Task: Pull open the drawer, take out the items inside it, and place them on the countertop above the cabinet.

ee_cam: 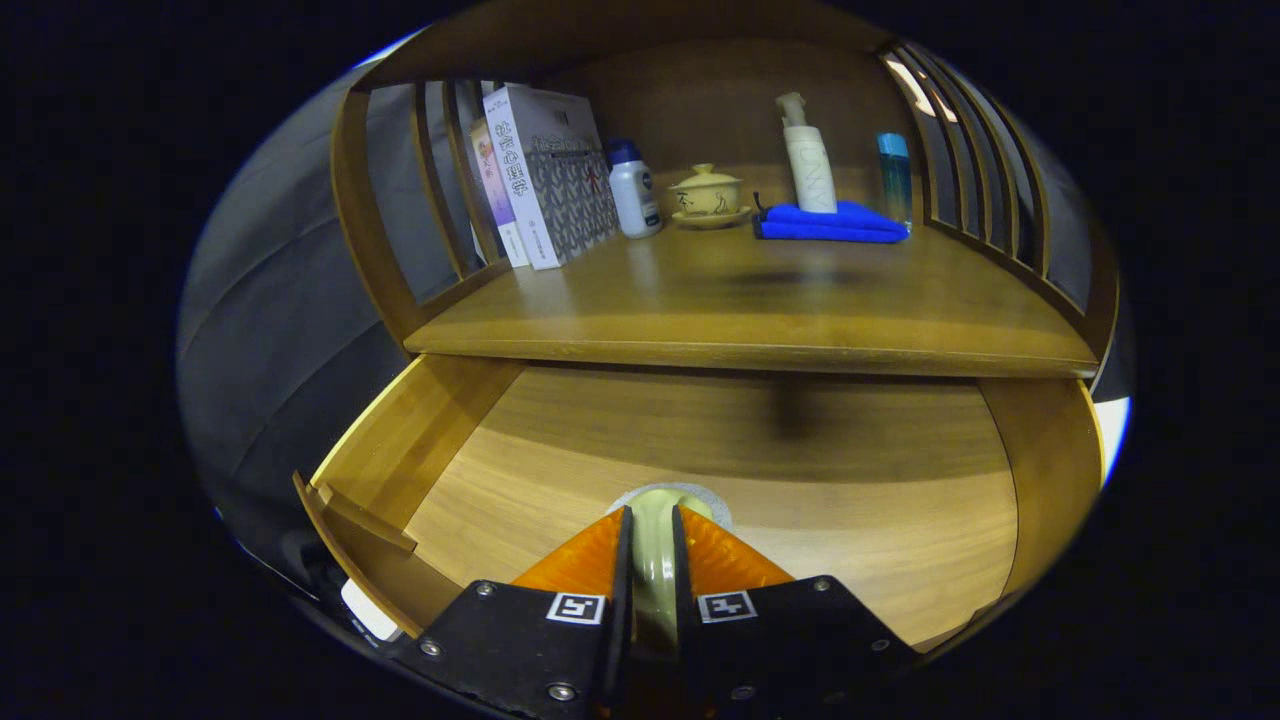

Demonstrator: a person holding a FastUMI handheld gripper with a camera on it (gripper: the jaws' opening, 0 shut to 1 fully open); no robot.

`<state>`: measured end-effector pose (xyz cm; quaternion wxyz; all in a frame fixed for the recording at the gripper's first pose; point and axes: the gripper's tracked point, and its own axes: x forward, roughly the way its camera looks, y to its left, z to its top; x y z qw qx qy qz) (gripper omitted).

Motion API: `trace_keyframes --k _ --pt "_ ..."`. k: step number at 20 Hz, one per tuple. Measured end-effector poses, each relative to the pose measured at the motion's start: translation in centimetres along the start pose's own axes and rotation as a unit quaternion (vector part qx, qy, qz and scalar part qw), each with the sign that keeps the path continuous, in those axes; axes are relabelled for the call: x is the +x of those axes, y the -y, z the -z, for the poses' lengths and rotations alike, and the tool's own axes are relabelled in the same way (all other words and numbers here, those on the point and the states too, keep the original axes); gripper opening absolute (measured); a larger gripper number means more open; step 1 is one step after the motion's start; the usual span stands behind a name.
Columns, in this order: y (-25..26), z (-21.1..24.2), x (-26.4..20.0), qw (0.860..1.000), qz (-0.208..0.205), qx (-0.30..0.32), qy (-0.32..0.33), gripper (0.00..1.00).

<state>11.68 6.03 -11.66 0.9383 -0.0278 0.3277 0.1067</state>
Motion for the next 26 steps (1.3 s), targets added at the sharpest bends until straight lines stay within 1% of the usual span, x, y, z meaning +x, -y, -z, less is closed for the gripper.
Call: trace_keyframes --k 6,11,13,16,20,23,26 --pt "-0.3 -3.7 -2.4 0.997 0.001 -0.029 0.066 0.20" --pt "-0.5 -7.4 -4.7 0.991 0.009 -0.048 0.126 0.20" --pt "-0.7 -8.7 -5.6 0.989 0.007 -0.047 0.143 0.20" --pt "-0.1 -11.3 -6.5 0.984 0.018 -0.051 0.171 0.20" --pt "1.0 -14.8 -6.6 0.980 0.029 -0.021 0.196 0.20" --pt "2.7 -17.7 -5.4 0.975 0.050 0.006 0.215 0.20" --pt "3.9 -18.7 -3.6 0.975 0.068 0.016 0.213 0.20"
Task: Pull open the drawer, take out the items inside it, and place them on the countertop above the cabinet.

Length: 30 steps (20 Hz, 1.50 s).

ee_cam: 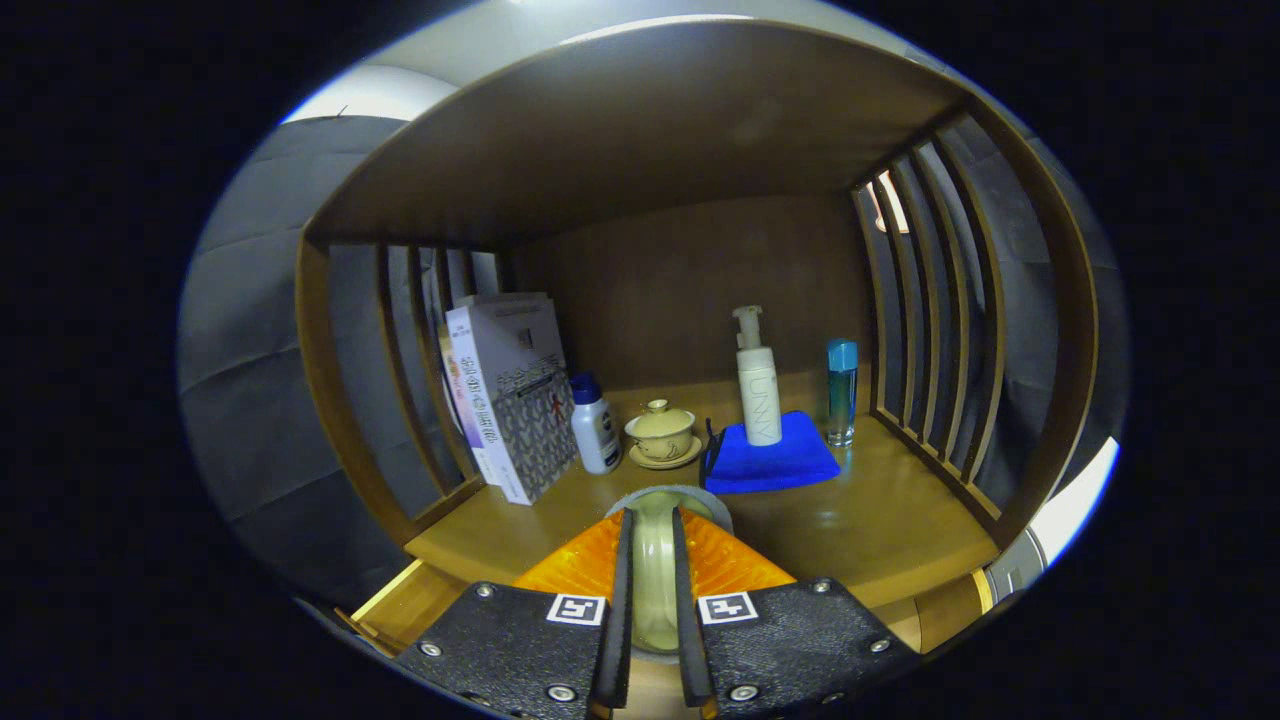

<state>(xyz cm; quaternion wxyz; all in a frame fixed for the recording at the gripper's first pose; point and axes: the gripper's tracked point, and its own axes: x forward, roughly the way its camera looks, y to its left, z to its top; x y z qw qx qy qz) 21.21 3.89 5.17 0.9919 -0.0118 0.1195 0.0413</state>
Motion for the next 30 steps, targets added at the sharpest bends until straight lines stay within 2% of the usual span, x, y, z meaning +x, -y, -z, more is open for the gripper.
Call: trace_keyframes --k 6,11,17,19,25,30 --pt "1.7 0.7 3.4 0.999 0.043 0.025 0.000 0.23" --pt "2.6 1.8 5.2 0.998 0.065 0.019 -0.008 0.29" --pt "2.9 1.3 3.8 0.997 0.074 0.030 0.012 0.87" --pt "2.9 0.5 2.8 0.997 0.074 0.024 0.029 0.95" --pt "2.3 -2.1 -0.6 0.995 0.068 -0.006 0.079 0.95" --pt "0.7 -3.8 -4.8 0.992 0.044 -0.024 0.112 0.95"
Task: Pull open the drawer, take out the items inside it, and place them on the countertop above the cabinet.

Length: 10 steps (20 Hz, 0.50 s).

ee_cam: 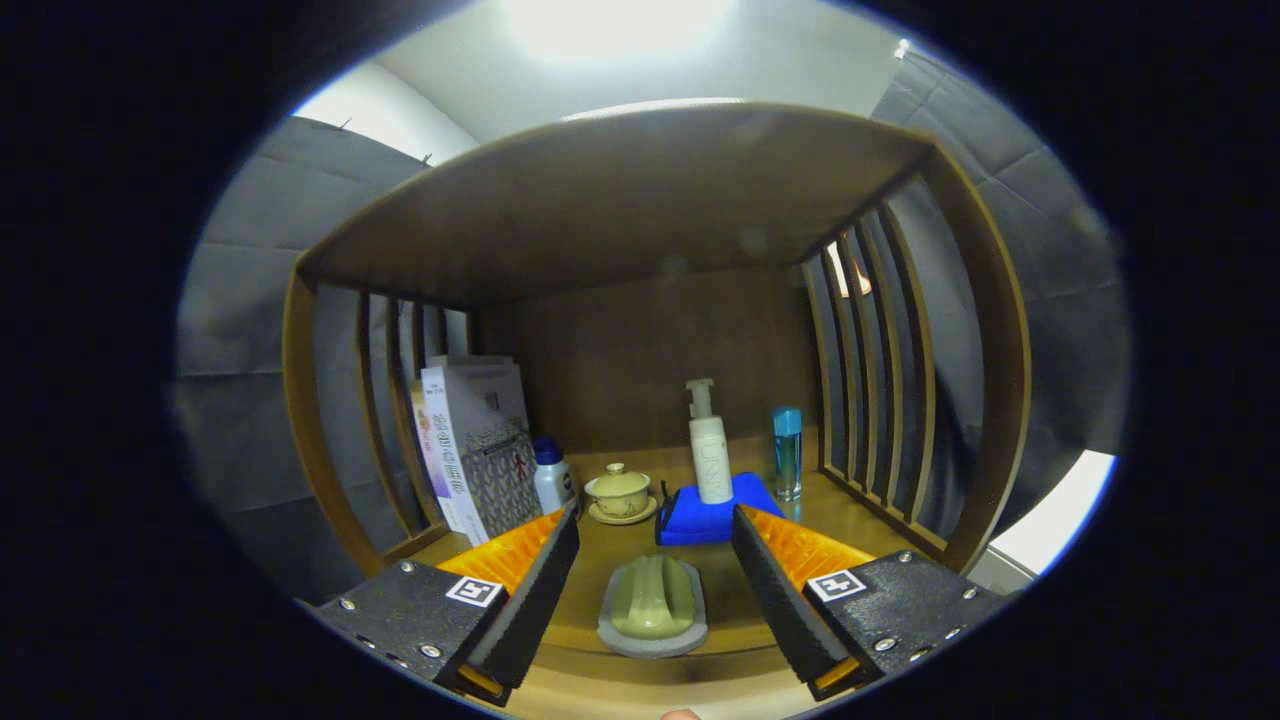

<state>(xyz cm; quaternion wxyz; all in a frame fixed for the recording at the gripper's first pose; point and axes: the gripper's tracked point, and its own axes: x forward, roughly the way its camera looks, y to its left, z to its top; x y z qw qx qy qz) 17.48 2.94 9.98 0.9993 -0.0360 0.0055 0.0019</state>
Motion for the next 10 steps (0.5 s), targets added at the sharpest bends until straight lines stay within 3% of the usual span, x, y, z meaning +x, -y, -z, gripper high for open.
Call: trace_keyframes --k 4,10 --pt "-0.6 0.0 -2.9 0.999 -0.015 -0.030 0.006 0.95" --pt "-0.2 0.7 -8.6 0.999 -0.019 -0.025 0.042 0.95"
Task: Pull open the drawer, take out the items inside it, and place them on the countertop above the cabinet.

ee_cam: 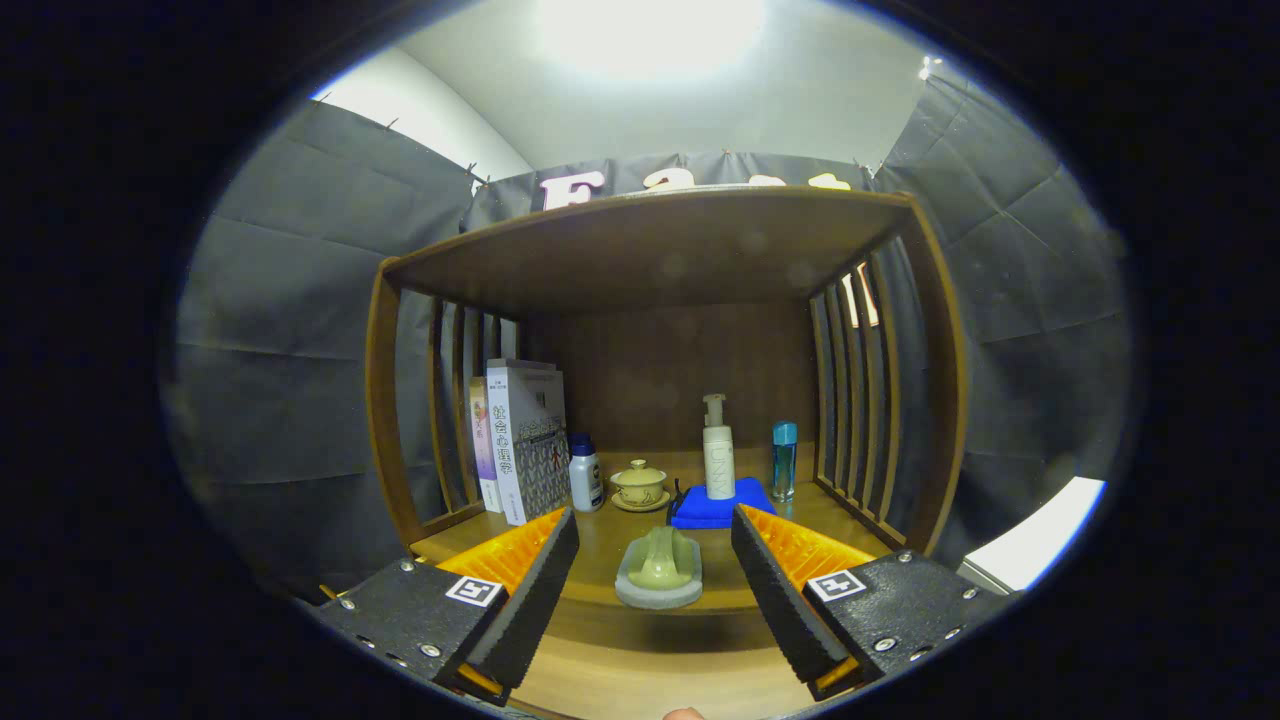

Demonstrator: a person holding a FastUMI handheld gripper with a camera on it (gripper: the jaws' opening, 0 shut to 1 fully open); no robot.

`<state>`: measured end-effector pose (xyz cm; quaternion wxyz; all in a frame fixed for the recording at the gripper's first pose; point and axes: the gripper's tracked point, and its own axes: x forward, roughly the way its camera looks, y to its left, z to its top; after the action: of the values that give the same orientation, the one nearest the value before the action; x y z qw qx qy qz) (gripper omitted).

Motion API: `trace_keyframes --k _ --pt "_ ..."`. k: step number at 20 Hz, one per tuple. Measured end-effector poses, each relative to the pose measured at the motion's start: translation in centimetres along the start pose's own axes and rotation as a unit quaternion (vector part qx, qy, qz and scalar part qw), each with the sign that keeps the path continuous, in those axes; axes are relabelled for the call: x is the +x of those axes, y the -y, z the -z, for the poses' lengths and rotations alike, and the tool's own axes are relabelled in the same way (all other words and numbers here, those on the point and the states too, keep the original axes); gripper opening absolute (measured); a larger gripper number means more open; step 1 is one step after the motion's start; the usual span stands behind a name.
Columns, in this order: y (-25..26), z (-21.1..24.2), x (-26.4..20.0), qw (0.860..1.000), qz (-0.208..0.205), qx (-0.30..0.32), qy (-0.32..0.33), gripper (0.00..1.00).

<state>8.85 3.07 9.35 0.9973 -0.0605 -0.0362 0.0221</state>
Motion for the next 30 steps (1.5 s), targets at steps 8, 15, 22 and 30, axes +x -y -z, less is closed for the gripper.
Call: trace_keyframes --k 8,15,22,30 --pt "-0.6 5.3 -7.4 0.999 0.006 0.030 -0.008 0.95" --pt "-2.0 10.7 -11.3 0.999 0.000 0.001 -0.033 0.95" --pt "-4.2 16.8 -13.2 0.996 -0.027 -0.029 -0.080 0.95" --pt "-3.2 19.0 -11.1 0.995 0.000 -0.050 -0.089 0.93"
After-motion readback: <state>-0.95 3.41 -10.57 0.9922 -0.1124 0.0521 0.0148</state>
